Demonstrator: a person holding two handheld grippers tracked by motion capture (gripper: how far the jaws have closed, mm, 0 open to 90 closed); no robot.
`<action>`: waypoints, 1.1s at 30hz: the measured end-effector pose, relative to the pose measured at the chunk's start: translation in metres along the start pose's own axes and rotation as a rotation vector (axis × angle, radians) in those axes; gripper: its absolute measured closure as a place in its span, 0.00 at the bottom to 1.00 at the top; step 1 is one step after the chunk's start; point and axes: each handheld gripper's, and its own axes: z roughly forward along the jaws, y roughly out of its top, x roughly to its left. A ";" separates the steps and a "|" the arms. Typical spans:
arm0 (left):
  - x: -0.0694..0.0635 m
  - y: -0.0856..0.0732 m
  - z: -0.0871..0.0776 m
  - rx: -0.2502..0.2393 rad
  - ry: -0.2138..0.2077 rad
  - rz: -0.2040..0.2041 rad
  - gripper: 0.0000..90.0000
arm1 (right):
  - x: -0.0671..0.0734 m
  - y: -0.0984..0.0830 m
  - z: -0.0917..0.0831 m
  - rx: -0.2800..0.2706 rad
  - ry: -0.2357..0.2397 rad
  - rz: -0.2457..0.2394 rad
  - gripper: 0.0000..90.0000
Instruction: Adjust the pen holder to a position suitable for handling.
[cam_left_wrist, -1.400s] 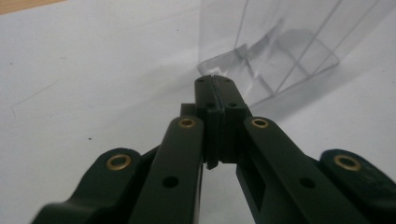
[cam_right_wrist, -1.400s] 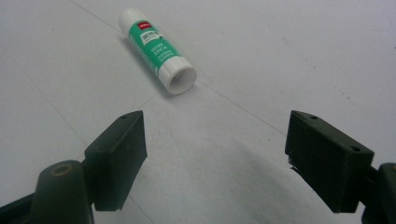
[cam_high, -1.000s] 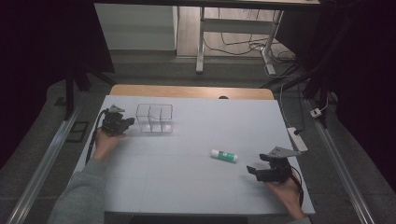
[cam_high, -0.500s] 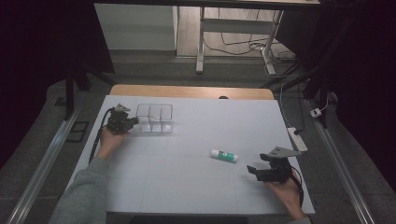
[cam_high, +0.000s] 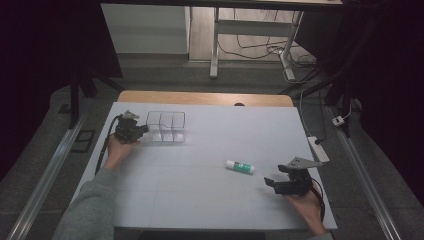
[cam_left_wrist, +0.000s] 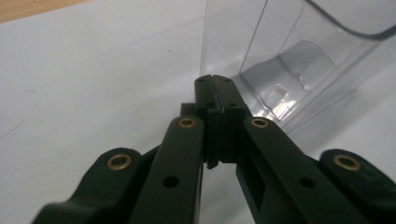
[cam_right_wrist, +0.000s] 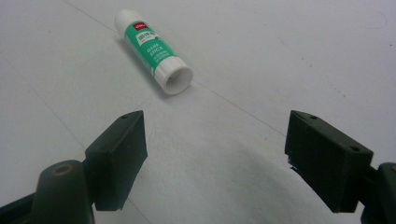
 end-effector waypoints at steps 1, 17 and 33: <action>0.000 0.000 0.000 0.000 -0.001 0.001 0.99 | 0.000 0.000 0.000 0.001 0.000 0.000 0.23; -0.008 0.006 0.006 -0.001 -0.022 0.022 0.99 | 0.000 0.000 0.001 0.006 0.000 0.000 0.23; -0.018 0.013 0.011 0.007 -0.047 0.048 0.99 | 0.001 0.000 0.001 0.007 -0.001 -0.003 0.23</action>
